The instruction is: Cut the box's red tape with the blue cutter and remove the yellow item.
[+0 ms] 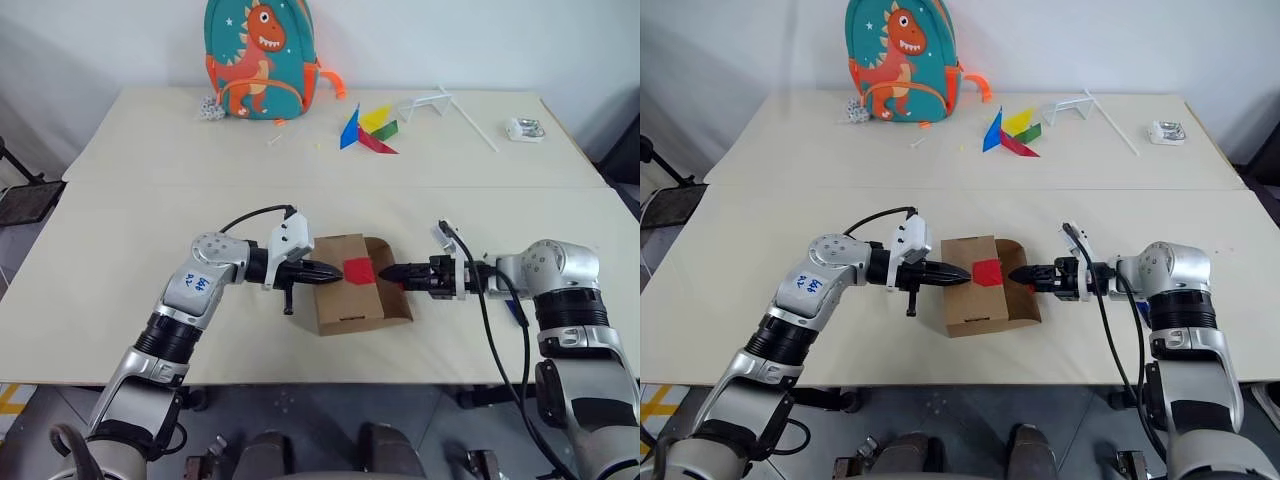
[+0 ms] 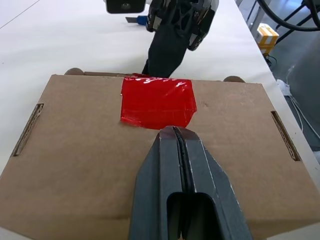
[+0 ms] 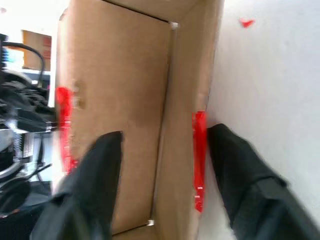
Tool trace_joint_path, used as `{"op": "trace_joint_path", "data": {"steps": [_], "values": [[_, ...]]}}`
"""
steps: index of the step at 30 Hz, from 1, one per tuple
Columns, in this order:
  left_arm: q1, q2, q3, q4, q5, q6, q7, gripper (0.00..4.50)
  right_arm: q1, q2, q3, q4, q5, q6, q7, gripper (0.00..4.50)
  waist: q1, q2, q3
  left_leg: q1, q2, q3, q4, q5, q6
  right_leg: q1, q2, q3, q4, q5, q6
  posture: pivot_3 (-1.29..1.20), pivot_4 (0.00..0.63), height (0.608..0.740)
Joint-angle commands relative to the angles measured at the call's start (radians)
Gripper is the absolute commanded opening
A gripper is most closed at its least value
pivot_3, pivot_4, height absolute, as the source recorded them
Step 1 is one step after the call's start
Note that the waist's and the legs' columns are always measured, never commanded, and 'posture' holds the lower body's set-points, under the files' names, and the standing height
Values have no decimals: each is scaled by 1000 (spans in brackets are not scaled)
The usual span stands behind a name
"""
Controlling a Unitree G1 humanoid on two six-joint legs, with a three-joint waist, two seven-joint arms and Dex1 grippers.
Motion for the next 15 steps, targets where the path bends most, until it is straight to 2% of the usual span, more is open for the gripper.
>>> {"op": "trace_joint_path", "data": {"steps": [1,4,5,15], "values": [[5,2,-9,-8,12,7,8,0,42,24,39,-9,-26,34,-34,1447,0,0,0,0,0,0,0,0,0,0,0,0,0,0,0,0,150,740],[7,0,-9,-7,13,6,10,0,47,33,14,-32,-17,55,-47,276,-2,-2,-1,0,0,0,0,0,0,0,0,0,0,0,0,0,150,740],[8,-1,-9,-6,13,6,12,0,49,35,8,-41,-15,62,-50,47,-2,-2,-1,0,0,0,0,0,0,0,0,0,1,0,0,0,150,740],[14,-24,-7,2,17,-4,47,0,22,34,-138,-154,29,193,-127,47,1,-2,-1,-1,0,0,-1,0,0,-1,0,0,0,0,0,0,150,740]]}}
